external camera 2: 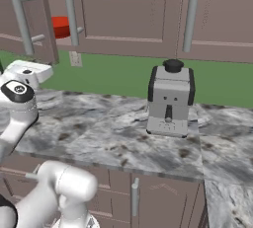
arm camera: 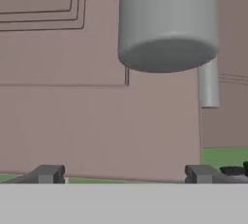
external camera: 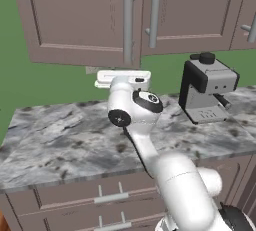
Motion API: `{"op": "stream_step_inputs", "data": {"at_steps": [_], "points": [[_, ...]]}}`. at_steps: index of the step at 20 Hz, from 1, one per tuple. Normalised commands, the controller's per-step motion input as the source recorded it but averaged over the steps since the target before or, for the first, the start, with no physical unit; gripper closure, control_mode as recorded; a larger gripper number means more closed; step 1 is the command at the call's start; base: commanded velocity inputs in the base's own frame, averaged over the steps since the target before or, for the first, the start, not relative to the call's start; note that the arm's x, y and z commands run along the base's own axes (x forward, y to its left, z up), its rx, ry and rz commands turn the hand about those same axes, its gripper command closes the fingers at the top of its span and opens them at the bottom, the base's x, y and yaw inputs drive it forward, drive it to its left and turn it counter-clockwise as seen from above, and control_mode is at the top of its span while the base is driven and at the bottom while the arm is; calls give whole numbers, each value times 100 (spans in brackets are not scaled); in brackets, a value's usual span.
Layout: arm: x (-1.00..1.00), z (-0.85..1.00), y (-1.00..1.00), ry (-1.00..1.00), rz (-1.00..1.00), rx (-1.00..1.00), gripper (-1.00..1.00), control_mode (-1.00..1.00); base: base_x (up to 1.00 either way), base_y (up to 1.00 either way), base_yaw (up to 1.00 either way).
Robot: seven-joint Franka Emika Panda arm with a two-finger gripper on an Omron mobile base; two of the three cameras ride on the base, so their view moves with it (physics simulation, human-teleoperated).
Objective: Open the cabinet. Pick the bowls from the counter and place them in the cabinet. Then close the cabinet.
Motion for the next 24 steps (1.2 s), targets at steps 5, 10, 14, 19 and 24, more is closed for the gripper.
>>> {"op": "stream_step_inputs", "data": {"at_steps": [5, 10, 14, 19, 24], "points": [[97, 11, 31, 0, 6, 0, -100, -100, 0, 0, 0], [100, 76, 0, 0, 2, 0, -100, -100, 0, 0, 0], [100, 78, 0, 0, 0, 0, -100, -100, 0, 0, 0], [100, 39, 0, 0, 0, 0, -100, -100, 0, 0, 0], [100, 3, 1, 0, 1, 0, -100, -100, 0, 0, 0]]}}
